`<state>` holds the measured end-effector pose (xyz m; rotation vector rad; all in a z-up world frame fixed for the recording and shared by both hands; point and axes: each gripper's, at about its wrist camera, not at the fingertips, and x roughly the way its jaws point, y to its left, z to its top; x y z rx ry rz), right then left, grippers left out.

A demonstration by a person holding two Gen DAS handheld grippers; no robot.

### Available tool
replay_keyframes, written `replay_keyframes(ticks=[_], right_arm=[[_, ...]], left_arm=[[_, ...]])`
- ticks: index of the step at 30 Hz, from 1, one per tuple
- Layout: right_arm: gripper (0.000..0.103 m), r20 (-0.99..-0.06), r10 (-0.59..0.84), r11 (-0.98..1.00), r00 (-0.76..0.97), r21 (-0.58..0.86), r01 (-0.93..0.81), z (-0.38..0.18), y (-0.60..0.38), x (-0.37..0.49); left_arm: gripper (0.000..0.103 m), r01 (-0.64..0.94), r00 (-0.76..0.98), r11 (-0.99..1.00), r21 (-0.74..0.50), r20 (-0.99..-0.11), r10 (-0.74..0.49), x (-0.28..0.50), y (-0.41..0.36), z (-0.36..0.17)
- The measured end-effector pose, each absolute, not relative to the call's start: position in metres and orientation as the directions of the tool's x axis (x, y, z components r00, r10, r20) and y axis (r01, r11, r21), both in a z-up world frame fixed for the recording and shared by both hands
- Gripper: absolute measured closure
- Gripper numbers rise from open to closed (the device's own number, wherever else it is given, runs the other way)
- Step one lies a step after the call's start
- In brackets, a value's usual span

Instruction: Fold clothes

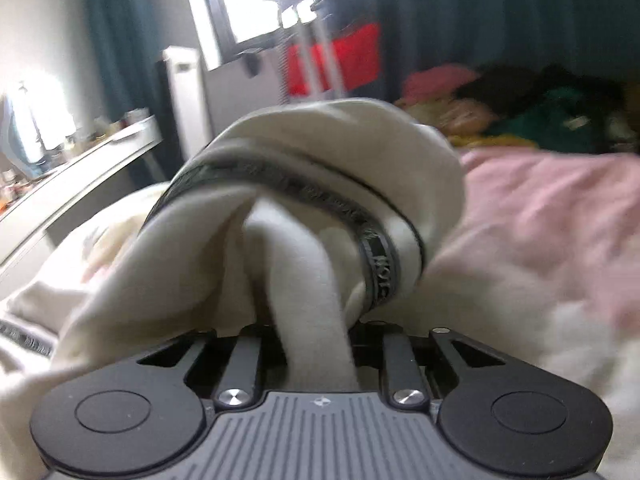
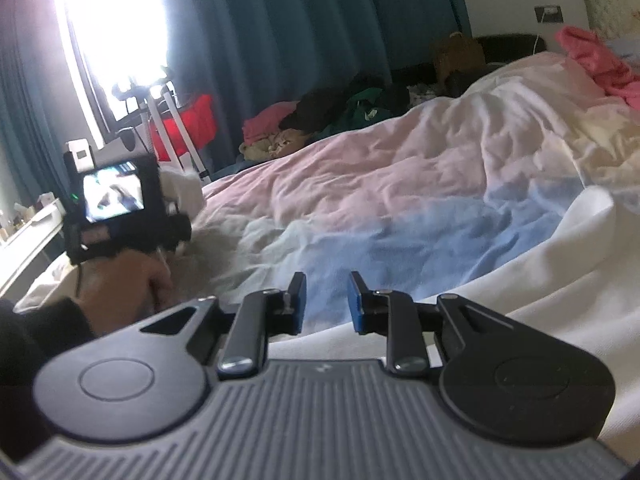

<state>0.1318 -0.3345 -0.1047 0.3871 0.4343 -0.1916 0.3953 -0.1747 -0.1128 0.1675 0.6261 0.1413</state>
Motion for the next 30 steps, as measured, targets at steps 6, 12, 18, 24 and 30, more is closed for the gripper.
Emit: replay_keyframes(ticks=[6, 12, 18, 24, 30], right_arm=[[0.078, -0.417, -0.126, 0.912, 0.900, 0.308, 0.270, -0.096, -0.331, 0.123], [0.078, -0.402, -0.152, 0.906, 0.903, 0.309, 0.290, -0.093, -0.334, 0.118], [0.078, -0.427, -0.060, 0.884, 0.902, 0.397, 0.247, -0.105, -0.338, 0.123], [0.076, -0.418, 0.051, 0.886, 0.907, 0.438, 0.152, -0.110, -0.326, 0.124], [0.065, -0.430, 0.102, 0.921, 0.897, 0.383, 0.079, -0.108, -0.300, 0.120]], left_arm=[[0.086, 0.223, 0.807, 0.929, -0.297, -0.479, -0.347, 0.363, -0.158, -0.011], [0.079, 0.295, 0.673, 0.758, -0.582, -0.436, -0.597, 0.368, -0.126, -0.011], [0.031, 0.205, 0.696, 0.860, -0.468, -0.548, -0.464, 0.327, -0.088, -0.050], [0.022, 0.206, 0.779, 0.949, -0.238, -0.548, -0.306, 0.204, -0.025, -0.042], [0.018, 0.143, 0.832, 0.972, -0.187, -0.509, -0.220, 0.104, 0.023, -0.027]])
